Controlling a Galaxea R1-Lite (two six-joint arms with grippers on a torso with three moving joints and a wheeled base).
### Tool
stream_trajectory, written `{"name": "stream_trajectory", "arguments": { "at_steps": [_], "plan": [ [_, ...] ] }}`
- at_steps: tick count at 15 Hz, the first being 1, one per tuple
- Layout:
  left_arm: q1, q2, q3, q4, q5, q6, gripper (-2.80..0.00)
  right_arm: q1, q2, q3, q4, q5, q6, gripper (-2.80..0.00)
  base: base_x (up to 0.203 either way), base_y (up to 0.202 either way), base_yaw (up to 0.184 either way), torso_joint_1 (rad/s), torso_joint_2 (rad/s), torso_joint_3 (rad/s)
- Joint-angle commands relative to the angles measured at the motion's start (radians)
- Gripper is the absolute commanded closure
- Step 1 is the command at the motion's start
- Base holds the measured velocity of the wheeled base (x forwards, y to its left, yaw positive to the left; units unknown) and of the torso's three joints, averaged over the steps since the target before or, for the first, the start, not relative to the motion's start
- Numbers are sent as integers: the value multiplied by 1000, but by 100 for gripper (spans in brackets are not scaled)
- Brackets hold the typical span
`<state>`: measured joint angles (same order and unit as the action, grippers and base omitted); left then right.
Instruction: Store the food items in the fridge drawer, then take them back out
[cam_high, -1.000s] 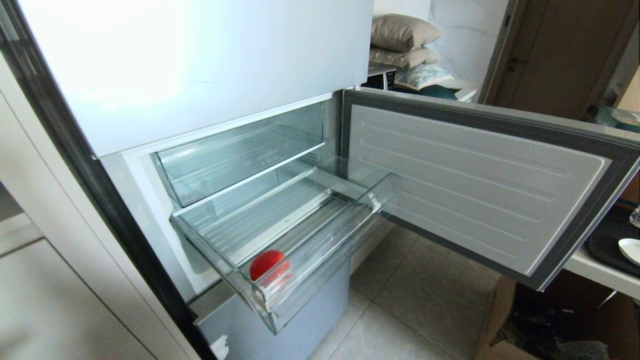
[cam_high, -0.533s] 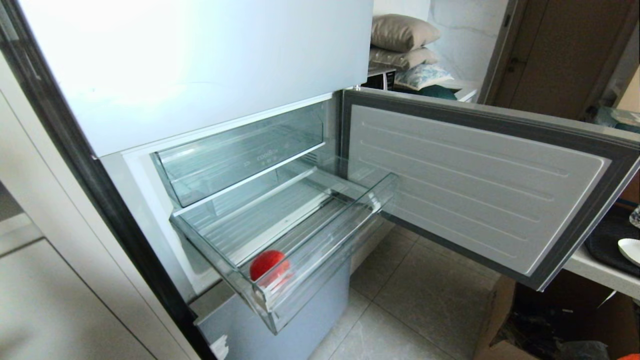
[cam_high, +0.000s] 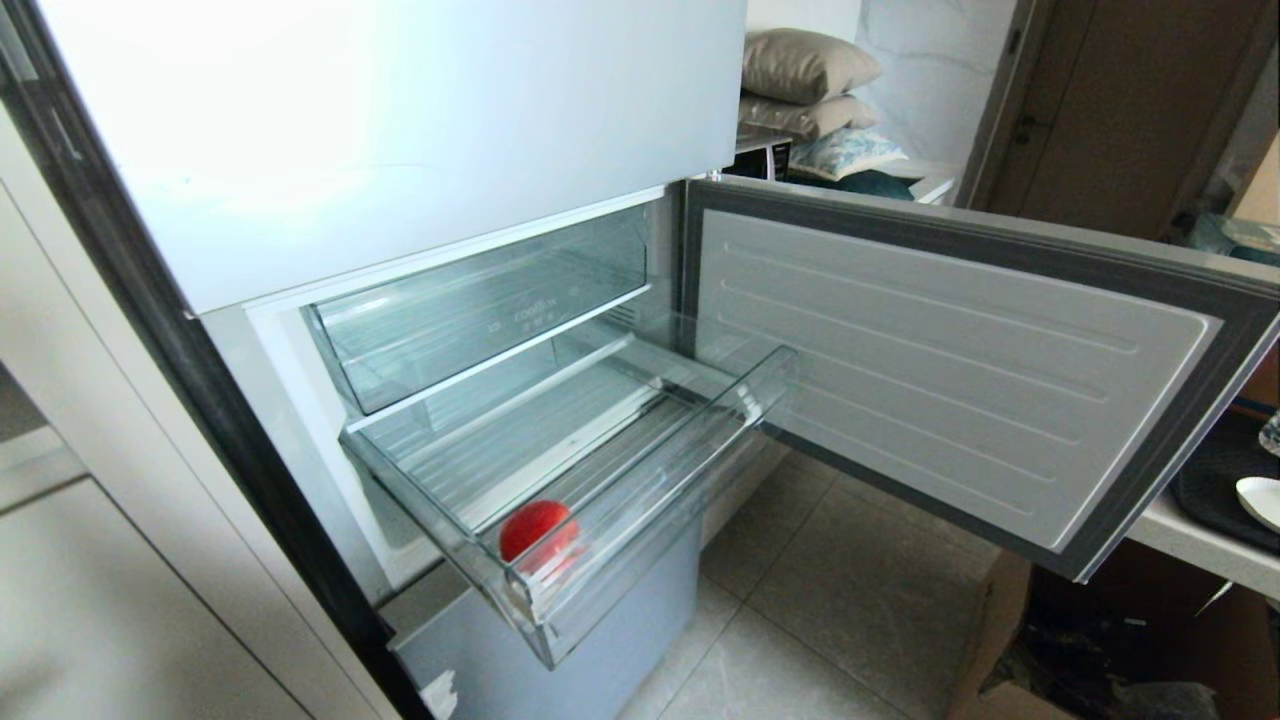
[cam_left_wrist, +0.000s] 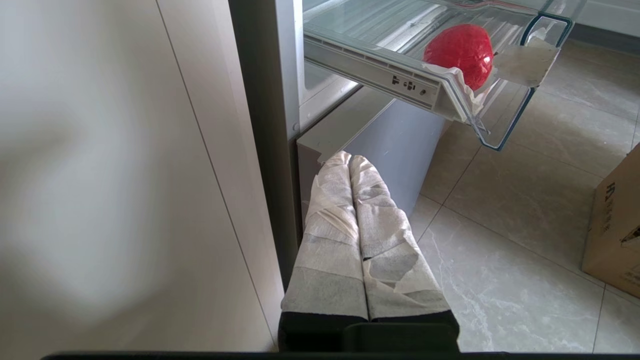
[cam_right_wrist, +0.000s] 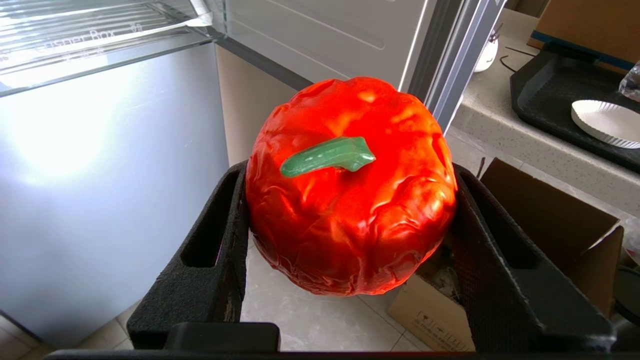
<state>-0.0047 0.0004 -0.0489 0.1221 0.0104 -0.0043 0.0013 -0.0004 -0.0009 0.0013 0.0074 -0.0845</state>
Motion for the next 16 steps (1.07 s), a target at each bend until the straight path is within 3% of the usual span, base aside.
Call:
{"name": "stream_trajectory", "arguments": {
  "at_steps": [1,14,16],
  "plan": [
    [0,1,0,1,0,0,0,0,0,2,3,0,-1,0,0,0,0,0,0,0],
    [0,1,0,1,0,0,0,0,0,2,-1,-10,72,0,0,0,0,0,0,0],
    [0,0,0,1,0,0,0,0,0,2,-1,-9,72,0,-1,-3,124,1,-1,0]
  ]
}}
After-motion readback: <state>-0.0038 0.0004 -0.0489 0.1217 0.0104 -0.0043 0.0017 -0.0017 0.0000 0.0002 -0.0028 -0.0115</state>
